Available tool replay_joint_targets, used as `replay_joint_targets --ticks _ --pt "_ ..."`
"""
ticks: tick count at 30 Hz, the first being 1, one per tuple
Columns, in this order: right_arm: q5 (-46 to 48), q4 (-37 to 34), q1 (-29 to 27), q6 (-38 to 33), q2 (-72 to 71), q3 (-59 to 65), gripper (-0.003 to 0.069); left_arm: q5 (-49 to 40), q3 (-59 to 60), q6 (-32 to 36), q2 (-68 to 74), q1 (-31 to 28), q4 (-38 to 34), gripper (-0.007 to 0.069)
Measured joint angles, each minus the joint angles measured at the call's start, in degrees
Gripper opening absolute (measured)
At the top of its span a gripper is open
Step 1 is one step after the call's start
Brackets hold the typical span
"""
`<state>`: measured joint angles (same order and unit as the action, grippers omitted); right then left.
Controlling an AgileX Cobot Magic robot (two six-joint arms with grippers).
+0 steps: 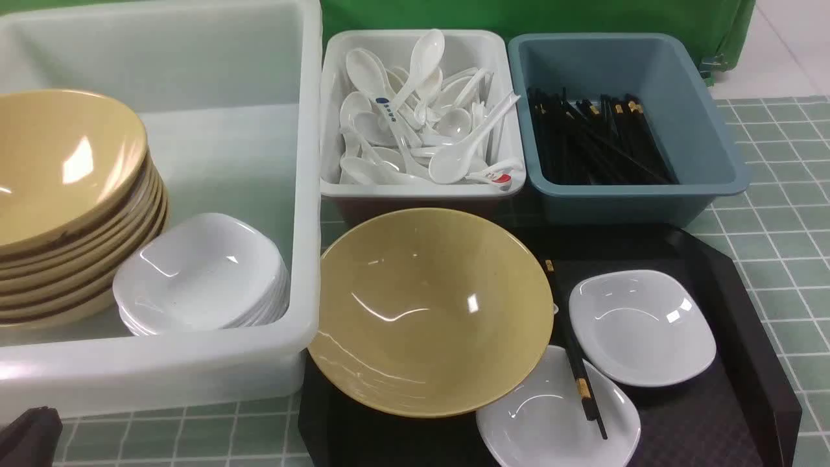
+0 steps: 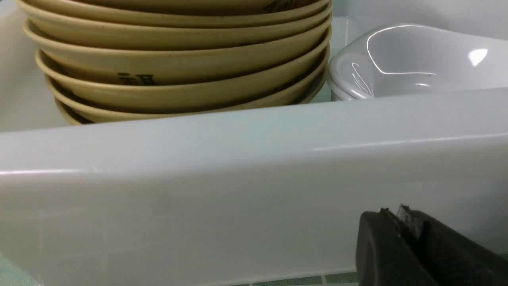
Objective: On blue table put chopsticks spoon bowls plates into blue grey white boxes.
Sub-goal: 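Grasp the large bowl on the tray by its rim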
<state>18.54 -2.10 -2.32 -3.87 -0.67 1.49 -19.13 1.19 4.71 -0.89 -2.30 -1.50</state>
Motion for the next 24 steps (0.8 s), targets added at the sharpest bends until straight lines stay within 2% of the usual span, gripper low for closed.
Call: replay_joint_targets --ticks 24 --pt "-0.2 1.1 0.0 -1.3 0.0 0.0 0.0237 0.0 0.0 0.0 0.0 0.0 0.0 0.0004"
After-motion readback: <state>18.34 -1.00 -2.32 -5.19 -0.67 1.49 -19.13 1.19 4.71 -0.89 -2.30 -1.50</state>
